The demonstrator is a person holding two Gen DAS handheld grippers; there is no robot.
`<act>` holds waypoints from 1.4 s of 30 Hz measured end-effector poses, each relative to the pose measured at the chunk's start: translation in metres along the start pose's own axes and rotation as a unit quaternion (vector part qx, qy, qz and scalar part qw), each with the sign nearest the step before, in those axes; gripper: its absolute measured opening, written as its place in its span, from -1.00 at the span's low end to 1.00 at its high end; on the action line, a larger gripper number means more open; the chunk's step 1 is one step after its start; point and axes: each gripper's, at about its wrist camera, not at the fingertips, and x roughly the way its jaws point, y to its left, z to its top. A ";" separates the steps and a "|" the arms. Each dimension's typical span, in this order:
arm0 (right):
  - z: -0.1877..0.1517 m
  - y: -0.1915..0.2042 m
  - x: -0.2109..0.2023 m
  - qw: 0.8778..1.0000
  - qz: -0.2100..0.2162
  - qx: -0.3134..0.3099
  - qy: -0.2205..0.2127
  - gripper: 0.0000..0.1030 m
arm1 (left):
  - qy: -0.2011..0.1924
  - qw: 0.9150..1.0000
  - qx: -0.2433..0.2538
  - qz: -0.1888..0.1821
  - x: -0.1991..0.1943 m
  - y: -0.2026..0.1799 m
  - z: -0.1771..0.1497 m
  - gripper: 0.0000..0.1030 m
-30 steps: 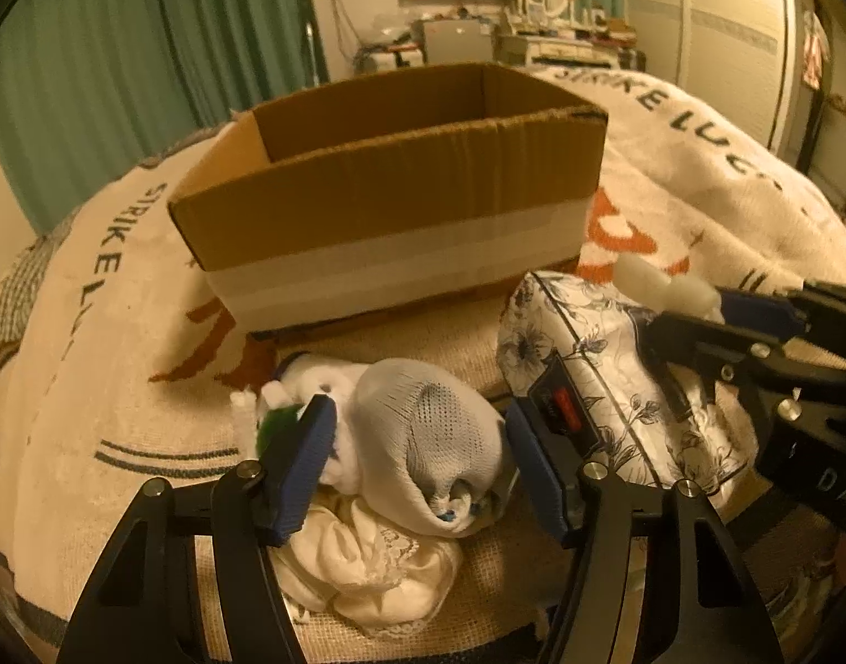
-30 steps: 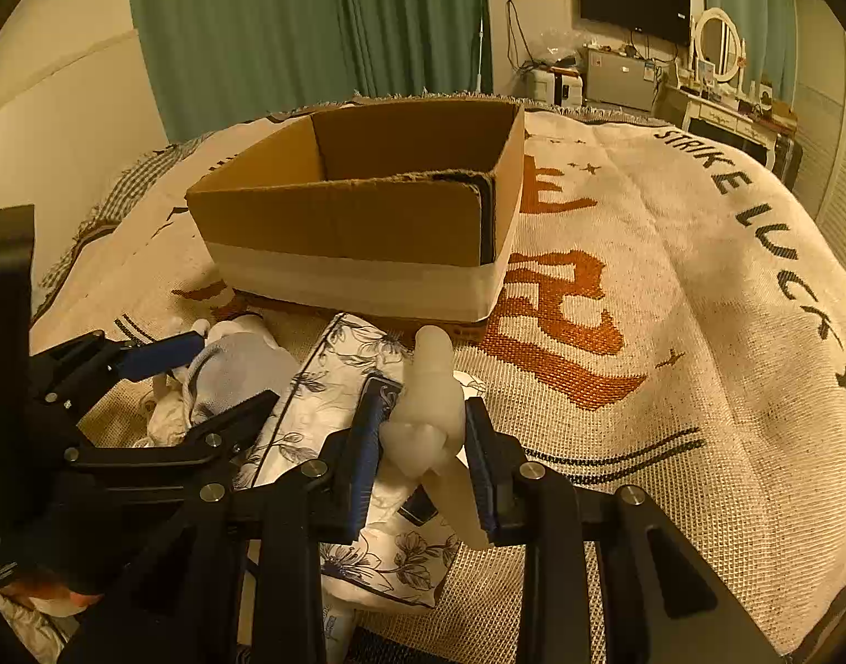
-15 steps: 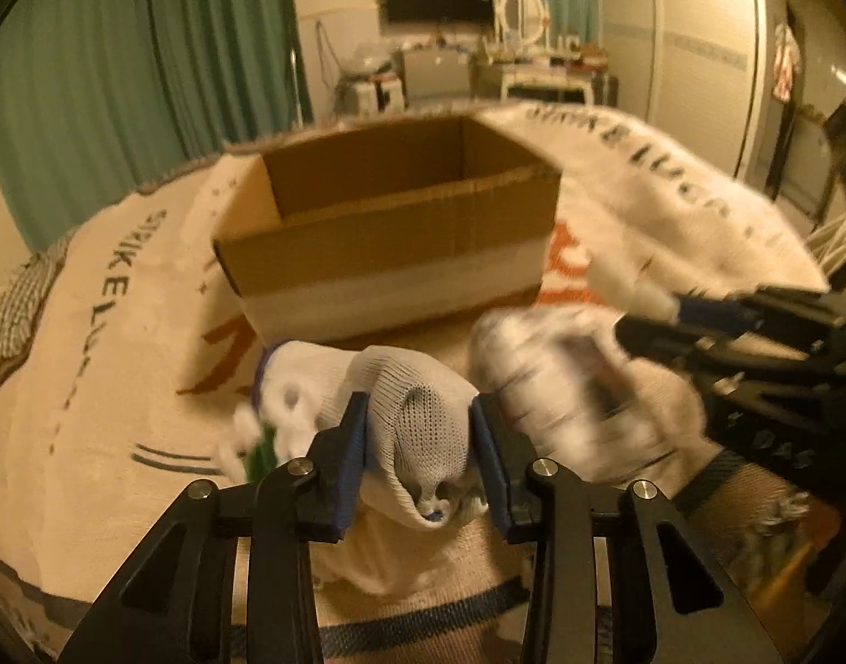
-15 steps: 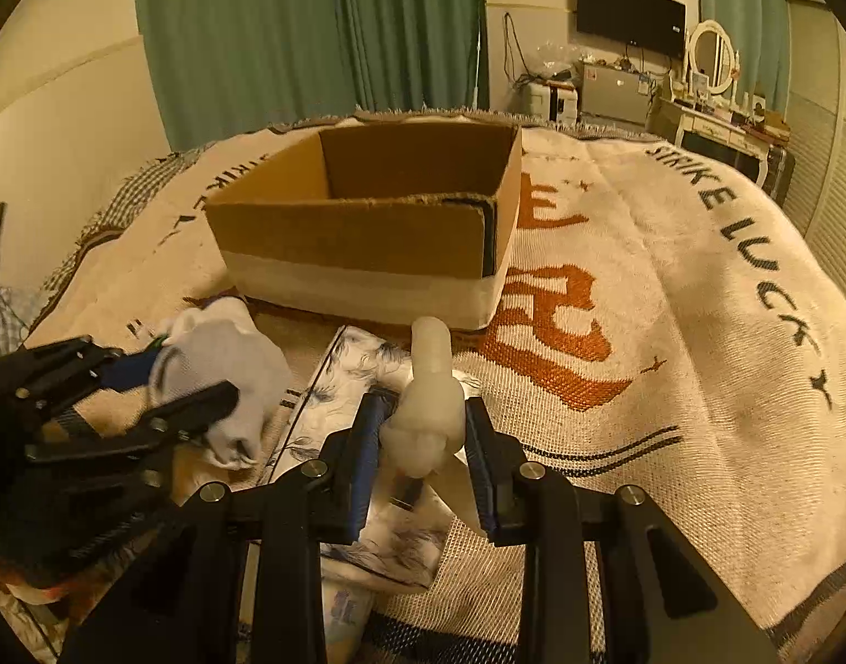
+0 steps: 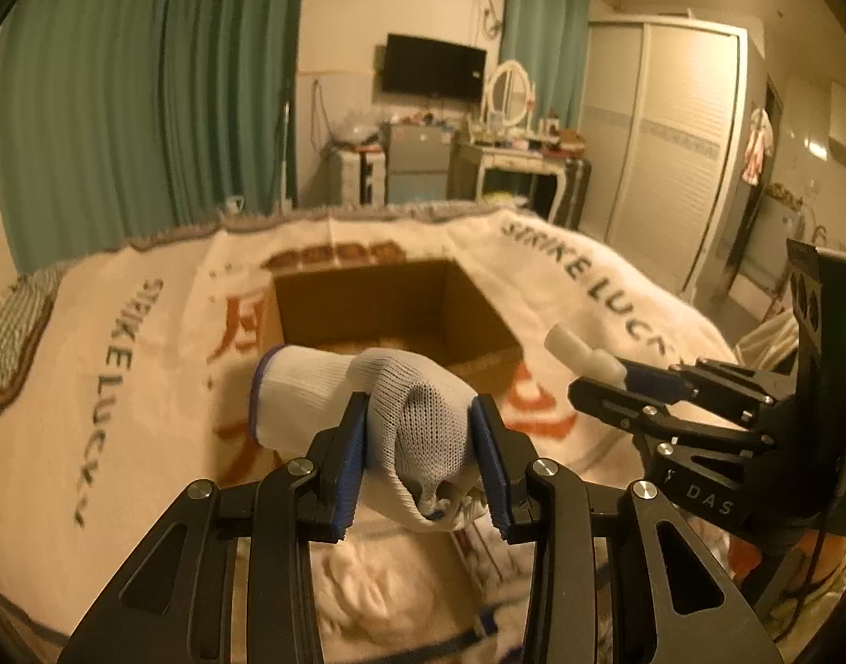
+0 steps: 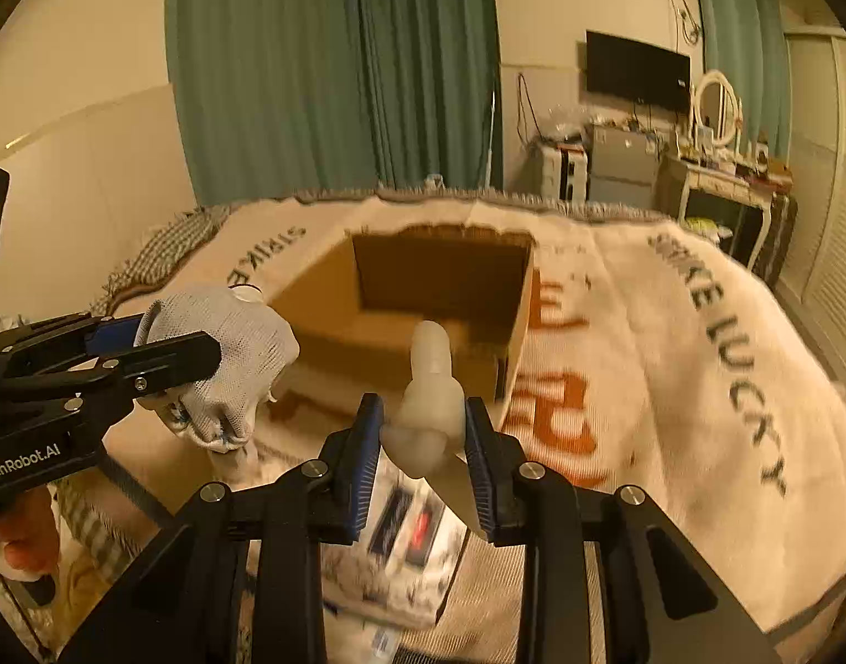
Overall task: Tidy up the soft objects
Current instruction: 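Carry both items over the cardboard box and open both tools to drop them, then move both tools back to the remaining items on the blanket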
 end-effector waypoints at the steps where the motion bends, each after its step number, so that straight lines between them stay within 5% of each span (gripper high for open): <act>1: 0.007 -0.002 0.001 1.000 0.002 -0.001 -0.004 -0.43 | -0.006 1.000 0.002 0.000 0.003 0.002 0.008 -0.29; 14: 0.110 -0.019 0.078 1.000 0.003 -0.016 -0.026 -0.43 | -0.007 1.000 -0.006 0.008 0.096 0.038 0.076 -0.29; 24: 0.102 -0.037 0.167 0.999 0.014 0.009 0.034 -0.43 | 0.047 0.998 0.016 0.033 0.167 0.055 0.058 -0.20; 28: 0.097 -0.045 0.179 0.999 0.020 0.022 0.042 -0.40 | 0.043 0.996 0.057 0.056 0.169 0.045 0.054 -0.03; 30: 0.096 -0.048 0.181 0.998 0.022 0.026 0.052 -0.37 | 0.036 0.996 0.056 0.067 0.166 0.046 0.054 0.46; 31: 0.095 -0.049 0.181 0.998 0.020 0.030 0.054 -0.29 | 0.032 0.996 0.051 0.068 0.163 0.047 0.055 0.52; 34: 0.095 -0.056 0.166 0.998 0.007 0.044 0.047 -0.02 | 0.025 0.996 0.038 0.076 0.150 0.054 0.061 0.54; 42: 0.114 -0.048 0.067 0.999 -0.034 0.029 -0.011 0.24 | -0.055 0.992 0.040 0.105 0.054 0.043 0.091 0.63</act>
